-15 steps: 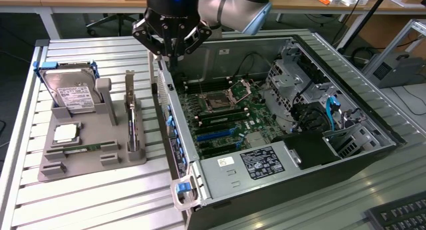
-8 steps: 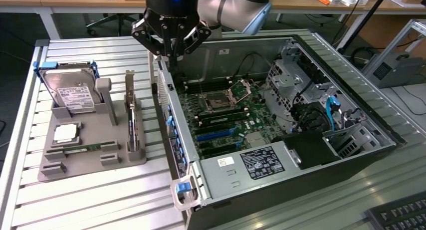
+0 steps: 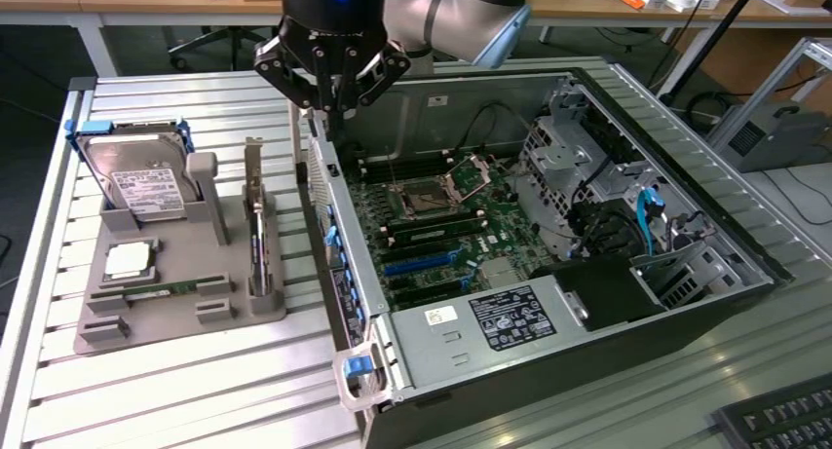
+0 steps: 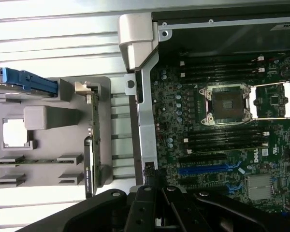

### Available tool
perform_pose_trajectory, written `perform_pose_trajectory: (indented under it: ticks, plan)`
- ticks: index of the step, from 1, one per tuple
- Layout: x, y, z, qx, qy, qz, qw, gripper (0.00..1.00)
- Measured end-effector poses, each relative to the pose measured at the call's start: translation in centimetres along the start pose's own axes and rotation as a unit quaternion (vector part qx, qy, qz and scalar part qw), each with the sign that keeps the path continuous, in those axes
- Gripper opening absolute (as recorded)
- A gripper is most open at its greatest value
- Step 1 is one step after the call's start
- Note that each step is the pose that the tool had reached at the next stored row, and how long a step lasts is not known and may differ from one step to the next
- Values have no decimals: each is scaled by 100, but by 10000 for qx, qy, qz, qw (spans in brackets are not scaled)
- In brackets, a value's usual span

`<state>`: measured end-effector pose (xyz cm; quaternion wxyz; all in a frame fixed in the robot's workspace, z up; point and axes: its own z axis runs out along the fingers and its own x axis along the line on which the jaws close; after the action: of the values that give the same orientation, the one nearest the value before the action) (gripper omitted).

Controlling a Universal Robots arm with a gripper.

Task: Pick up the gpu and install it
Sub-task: 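Reach for the gpu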

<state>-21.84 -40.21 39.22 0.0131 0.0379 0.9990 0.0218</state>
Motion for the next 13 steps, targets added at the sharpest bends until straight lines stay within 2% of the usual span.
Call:
perform_pose_trajectory:
  ticks: [13]
  plan:
    - [35,-8,-1,0,0,0,10000,11]
